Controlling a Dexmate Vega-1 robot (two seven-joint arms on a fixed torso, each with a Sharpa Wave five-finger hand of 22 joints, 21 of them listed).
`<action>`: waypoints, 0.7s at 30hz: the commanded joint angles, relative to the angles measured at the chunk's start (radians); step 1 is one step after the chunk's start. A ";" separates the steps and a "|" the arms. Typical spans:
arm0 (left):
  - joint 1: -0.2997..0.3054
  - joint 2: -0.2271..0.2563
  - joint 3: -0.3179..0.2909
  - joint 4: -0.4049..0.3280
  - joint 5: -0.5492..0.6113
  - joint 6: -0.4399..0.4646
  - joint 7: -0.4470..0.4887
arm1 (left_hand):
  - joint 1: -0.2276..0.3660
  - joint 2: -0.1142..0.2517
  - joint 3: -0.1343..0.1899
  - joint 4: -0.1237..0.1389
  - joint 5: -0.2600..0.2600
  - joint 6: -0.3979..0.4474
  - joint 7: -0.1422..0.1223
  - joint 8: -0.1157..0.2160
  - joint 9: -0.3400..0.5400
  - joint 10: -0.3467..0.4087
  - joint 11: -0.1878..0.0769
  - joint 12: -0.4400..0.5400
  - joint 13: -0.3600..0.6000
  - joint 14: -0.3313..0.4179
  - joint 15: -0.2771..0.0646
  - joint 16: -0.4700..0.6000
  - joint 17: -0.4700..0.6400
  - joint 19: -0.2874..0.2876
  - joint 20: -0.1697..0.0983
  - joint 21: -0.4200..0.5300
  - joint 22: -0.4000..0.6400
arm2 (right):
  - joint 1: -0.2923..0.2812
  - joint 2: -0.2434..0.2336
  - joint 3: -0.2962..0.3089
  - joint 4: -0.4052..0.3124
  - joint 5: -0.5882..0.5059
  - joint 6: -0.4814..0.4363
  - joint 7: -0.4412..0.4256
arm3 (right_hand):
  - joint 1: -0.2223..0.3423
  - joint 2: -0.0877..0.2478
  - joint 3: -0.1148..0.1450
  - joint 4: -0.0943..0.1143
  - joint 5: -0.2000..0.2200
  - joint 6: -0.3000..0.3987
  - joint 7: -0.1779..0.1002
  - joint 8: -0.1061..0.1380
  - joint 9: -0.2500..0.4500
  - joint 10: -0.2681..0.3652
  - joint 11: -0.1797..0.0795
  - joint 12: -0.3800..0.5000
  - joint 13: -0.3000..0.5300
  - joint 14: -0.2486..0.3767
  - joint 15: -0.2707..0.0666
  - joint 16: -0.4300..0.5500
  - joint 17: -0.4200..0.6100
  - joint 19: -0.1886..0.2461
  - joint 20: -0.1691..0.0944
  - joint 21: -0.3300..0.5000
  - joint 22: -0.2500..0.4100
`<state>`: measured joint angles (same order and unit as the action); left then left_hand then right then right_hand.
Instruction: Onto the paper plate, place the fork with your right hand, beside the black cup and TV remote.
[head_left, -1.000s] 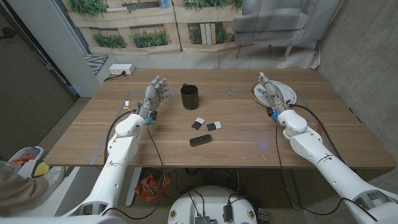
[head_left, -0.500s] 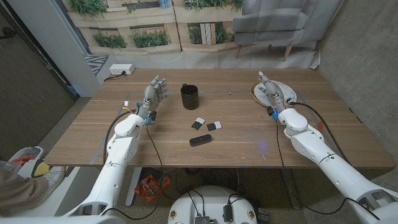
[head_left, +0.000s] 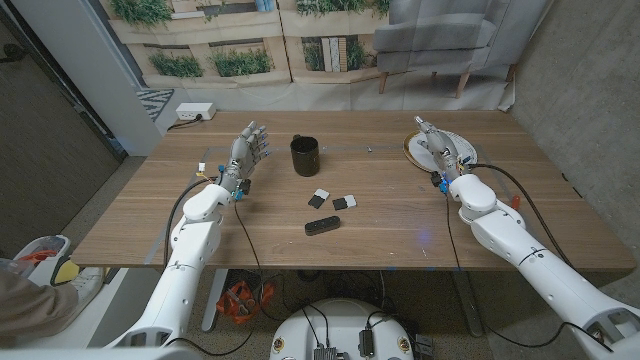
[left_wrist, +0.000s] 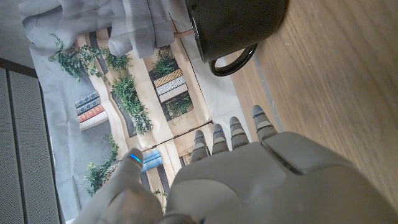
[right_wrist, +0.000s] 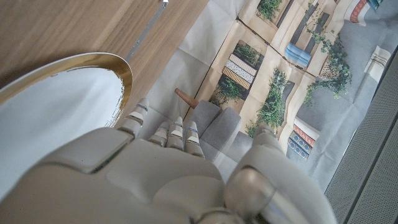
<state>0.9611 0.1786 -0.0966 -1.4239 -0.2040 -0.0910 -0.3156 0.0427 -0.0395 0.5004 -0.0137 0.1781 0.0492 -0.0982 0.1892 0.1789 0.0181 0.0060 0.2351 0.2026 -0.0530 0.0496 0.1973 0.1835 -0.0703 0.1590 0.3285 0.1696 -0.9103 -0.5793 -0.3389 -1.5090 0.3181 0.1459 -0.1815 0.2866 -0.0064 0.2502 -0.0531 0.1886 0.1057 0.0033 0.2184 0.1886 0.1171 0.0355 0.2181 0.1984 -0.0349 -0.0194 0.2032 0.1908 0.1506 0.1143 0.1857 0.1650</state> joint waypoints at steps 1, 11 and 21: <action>0.017 0.002 0.001 -0.027 0.014 0.000 0.016 | 0.002 0.007 0.001 -0.009 0.002 0.007 -0.004 0.002 0.002 -0.002 0.000 -0.005 0.001 -0.006 0.008 -0.004 0.004 0.006 0.002 -0.003 0.005 | -0.013 -0.033 -0.009 -0.043 -0.026 -0.025 -0.039 | 0.012 0.003 0.003 -0.010 -0.003 0.008 -0.006 0.000 0.003 -0.004 -0.006 -0.003 0.003 -0.003 -0.003 0.000 0.003 0.007 0.000 0.004 0.004; 0.024 0.002 0.002 -0.039 0.019 0.007 0.025 | 0.002 0.008 0.000 -0.010 0.002 0.008 -0.005 0.002 0.002 -0.003 0.000 -0.006 0.001 -0.007 0.007 -0.004 0.004 0.007 0.002 -0.007 0.005 | -0.029 -0.062 -0.008 -0.088 -0.042 -0.038 -0.070 | 0.025 0.002 0.006 -0.022 -0.003 0.012 -0.002 -0.001 0.003 -0.004 -0.003 -0.004 0.003 -0.001 0.000 0.000 0.003 0.008 -0.001 0.004 0.004; 0.019 0.000 0.011 -0.031 0.026 0.007 0.024 | 0.002 0.008 0.000 -0.011 0.002 0.008 -0.004 0.002 0.002 -0.002 0.000 -0.006 0.001 -0.007 0.007 -0.004 0.004 0.008 0.003 -0.011 0.005 | -0.049 -0.100 -0.006 -0.145 -0.060 -0.069 -0.092 | 0.034 0.000 0.008 -0.029 -0.003 0.020 -0.003 0.000 0.003 -0.001 -0.003 -0.003 0.003 0.001 0.004 0.001 0.003 0.009 0.000 0.004 0.004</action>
<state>0.9822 0.1800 -0.0931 -1.4584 -0.1862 -0.0883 -0.2949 0.0427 -0.0395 0.4963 -0.0178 0.1781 0.0528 -0.1019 0.1892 0.1789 0.0183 0.0057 0.2351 0.2024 -0.0530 0.0496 0.1973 0.1835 -0.0703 0.1590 0.3185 0.1696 -0.9403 -0.6409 -0.3467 -1.5990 0.2766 0.1019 -0.2497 0.3104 -0.0088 0.2542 -0.0735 0.1890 0.1164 0.0033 0.2183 0.1884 0.1119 0.0302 0.2142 0.1983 -0.0349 -0.0195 0.2032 0.1909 0.1506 0.1144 0.1857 0.1650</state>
